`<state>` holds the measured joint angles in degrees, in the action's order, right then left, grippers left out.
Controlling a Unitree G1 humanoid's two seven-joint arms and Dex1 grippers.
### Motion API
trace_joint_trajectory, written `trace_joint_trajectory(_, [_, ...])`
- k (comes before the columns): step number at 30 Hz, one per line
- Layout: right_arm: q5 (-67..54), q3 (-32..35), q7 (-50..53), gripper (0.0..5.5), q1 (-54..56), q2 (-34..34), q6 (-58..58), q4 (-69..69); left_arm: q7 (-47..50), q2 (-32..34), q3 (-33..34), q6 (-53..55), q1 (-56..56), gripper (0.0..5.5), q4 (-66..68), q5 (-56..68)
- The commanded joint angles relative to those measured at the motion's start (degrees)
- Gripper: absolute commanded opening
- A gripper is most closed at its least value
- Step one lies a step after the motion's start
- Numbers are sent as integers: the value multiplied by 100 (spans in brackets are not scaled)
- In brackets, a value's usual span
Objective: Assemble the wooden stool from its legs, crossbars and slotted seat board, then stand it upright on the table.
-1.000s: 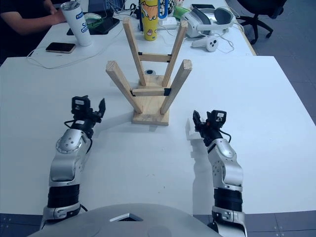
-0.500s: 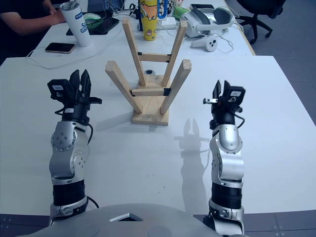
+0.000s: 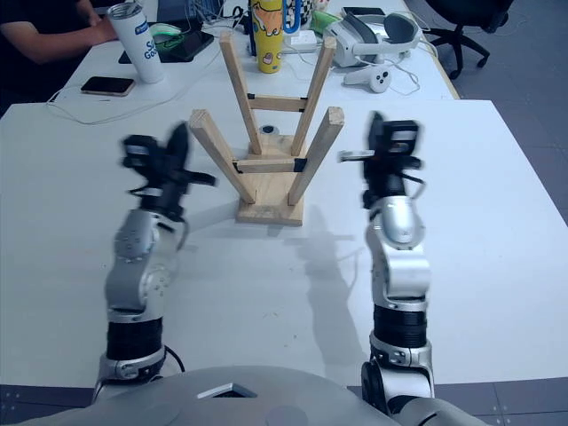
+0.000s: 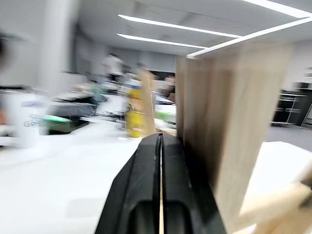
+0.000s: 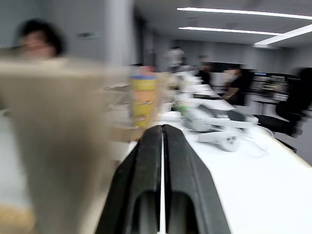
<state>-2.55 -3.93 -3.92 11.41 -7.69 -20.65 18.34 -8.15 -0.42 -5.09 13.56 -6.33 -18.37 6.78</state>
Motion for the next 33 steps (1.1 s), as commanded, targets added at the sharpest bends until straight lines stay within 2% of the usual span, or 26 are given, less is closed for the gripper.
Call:
trace_joint_trajectory(1, [257, -623, -357, 0, -218, -196, -708, -431, -64, 99, -128, 498, -200, 1, 335, -33])
trace_joint_trajectory(4, [255, -343, -355, 0, -353, -369, -848, -561, 157, 342, 209, 612, -195, 1, 465, -209])
trace_joint_trajectory(9, [149, 275, -203, 0, -457, -442, -785, -833, 795, 392, 860, 406, -79, 1, 425, -384])
trace_joint_trajectory(13, [-14, 921, 145, 0, -144, -265, -101, -615, 1053, 487, 1059, -230, -295, 1, 112, -610])
trace_joint_trajectory(15, [-32, 709, -1, 0, 197, -177, 271, -421, 677, 440, 634, -342, -459, 1, 173, -531])
trace_joint_trajectory(17, [262, -61, -452, 0, 479, -273, 136, -501, 396, 304, 356, -394, -550, 1, 279, -328])
trace_joint_trajectory(19, [290, -1014, -1066, 0, 514, -239, -729, -764, -87, 281, -200, 50, -674, 1, 571, -245])
trace_joint_trajectory(21, [236, -1249, -1081, 0, 311, -90, -1198, -873, -166, 214, -425, 458, -656, 1, 724, -246])
trace_joint_trajectory(26, [383, -953, -1046, 0, -104, -479, -1528, -1114, 225, 529, 90, 773, -343, 1, 837, -451])
trace_joint_trajectory(30, [316, -719, -1256, 0, -333, -708, -1289, -1366, 650, 830, 1137, 532, 184, 1, 767, -433])
trace_joint_trajectory(33, [376, -878, -1373, 0, -493, -754, -1360, -1428, 125, 1178, 1179, 818, 584, 1, 921, -286])
